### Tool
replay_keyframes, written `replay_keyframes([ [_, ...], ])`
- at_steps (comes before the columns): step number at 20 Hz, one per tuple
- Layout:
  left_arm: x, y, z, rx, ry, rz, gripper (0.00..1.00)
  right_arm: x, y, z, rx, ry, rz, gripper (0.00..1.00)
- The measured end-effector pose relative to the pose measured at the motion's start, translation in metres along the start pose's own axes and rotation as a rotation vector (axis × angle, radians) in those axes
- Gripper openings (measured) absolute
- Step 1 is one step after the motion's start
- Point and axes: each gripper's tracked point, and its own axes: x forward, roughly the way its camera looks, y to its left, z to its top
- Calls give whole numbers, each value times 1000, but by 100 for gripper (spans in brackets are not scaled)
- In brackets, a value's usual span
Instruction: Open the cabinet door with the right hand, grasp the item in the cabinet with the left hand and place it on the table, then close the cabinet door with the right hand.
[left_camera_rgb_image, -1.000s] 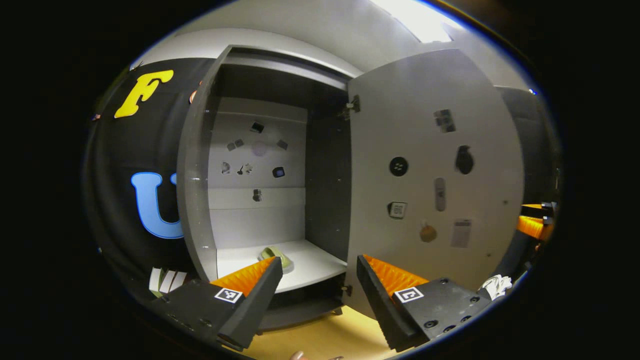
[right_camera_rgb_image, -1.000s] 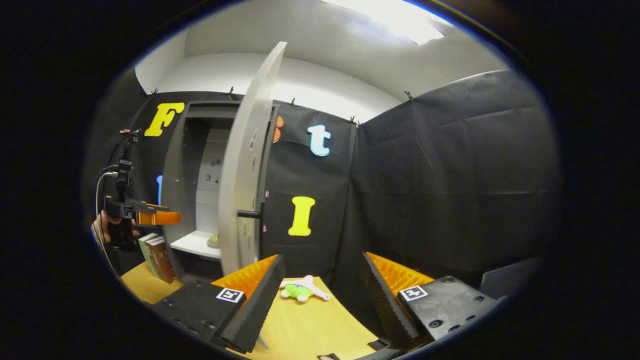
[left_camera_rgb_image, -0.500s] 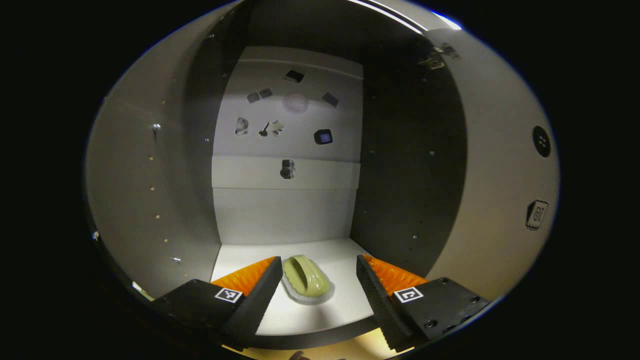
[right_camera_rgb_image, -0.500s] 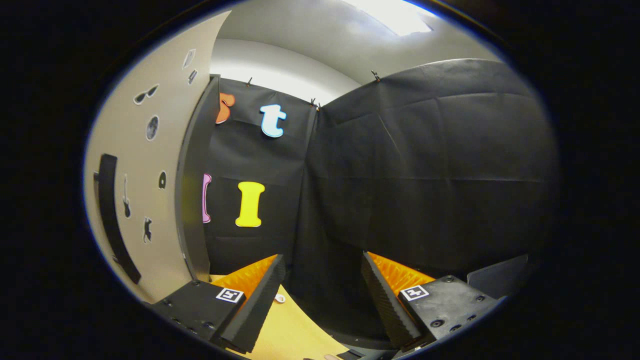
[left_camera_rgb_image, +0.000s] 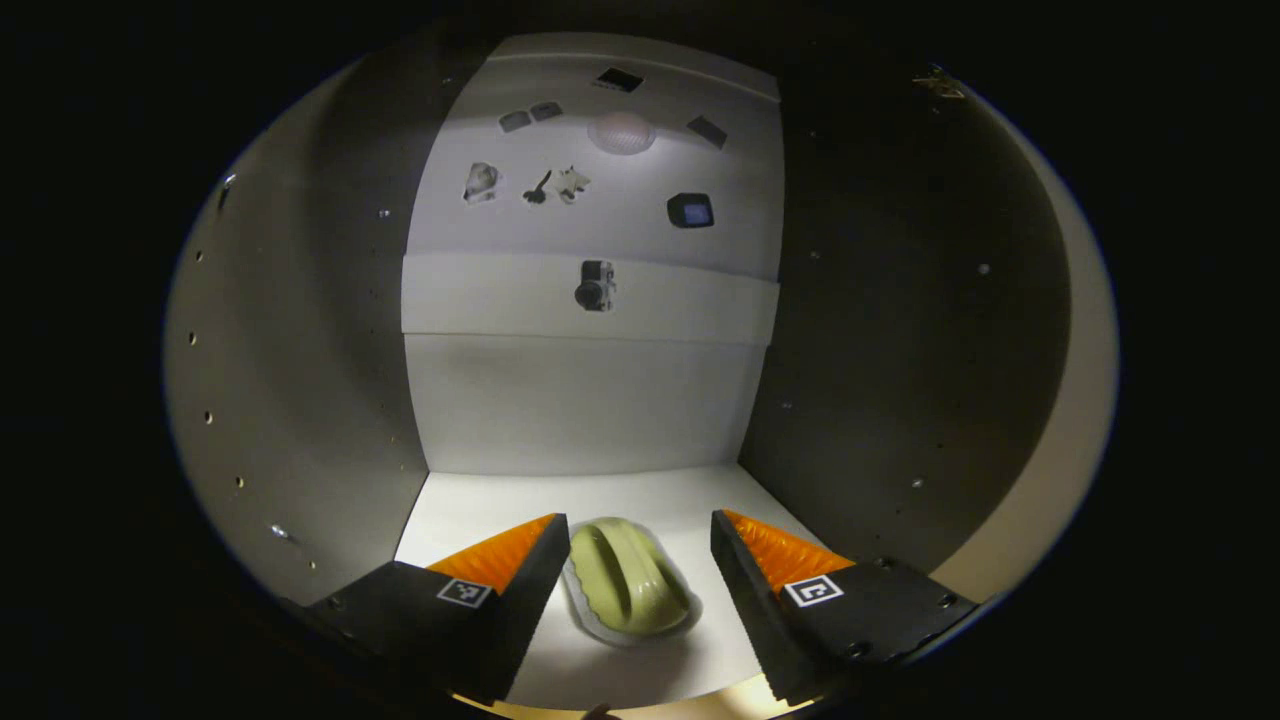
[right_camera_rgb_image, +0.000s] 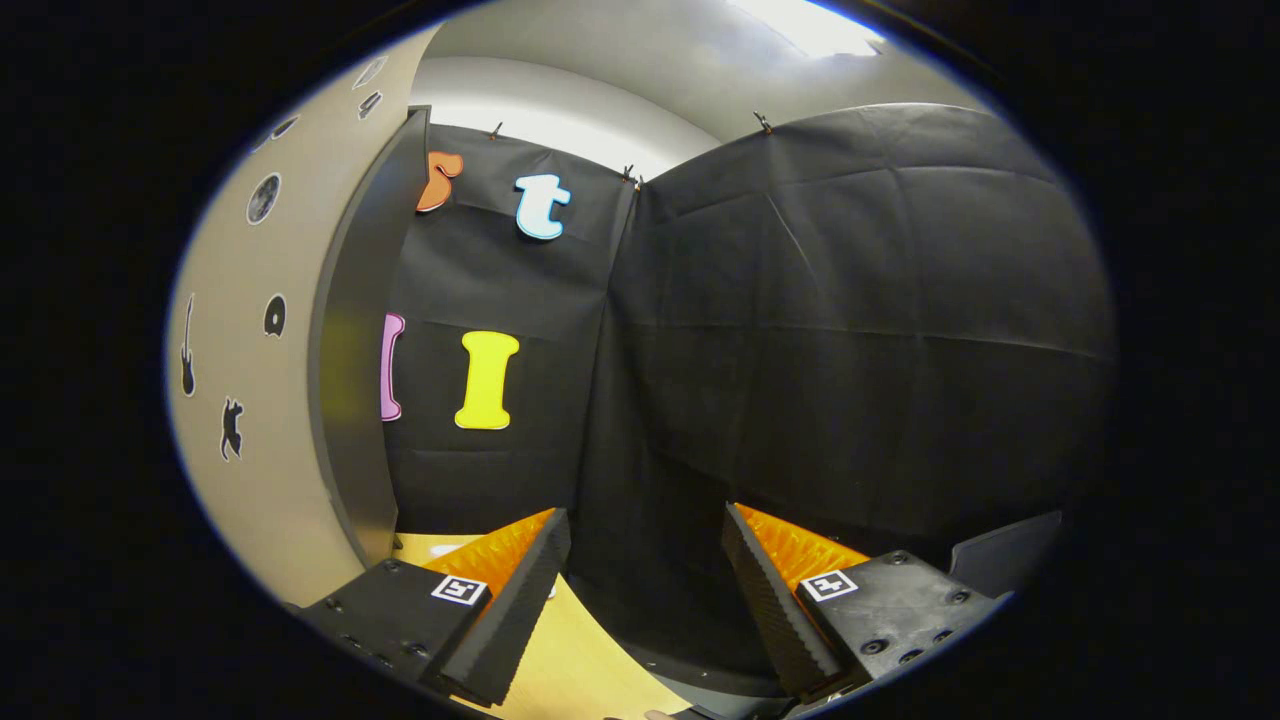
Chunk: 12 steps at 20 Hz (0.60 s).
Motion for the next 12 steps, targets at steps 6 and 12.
replay_keyframes([
  [6,24,7,-21,-79,109,43,76,1,-1,-5,10,14,-5,98],
  [12,34,7,-30,-4,191,65,69,1,3,-8,8,28,23,98],
])
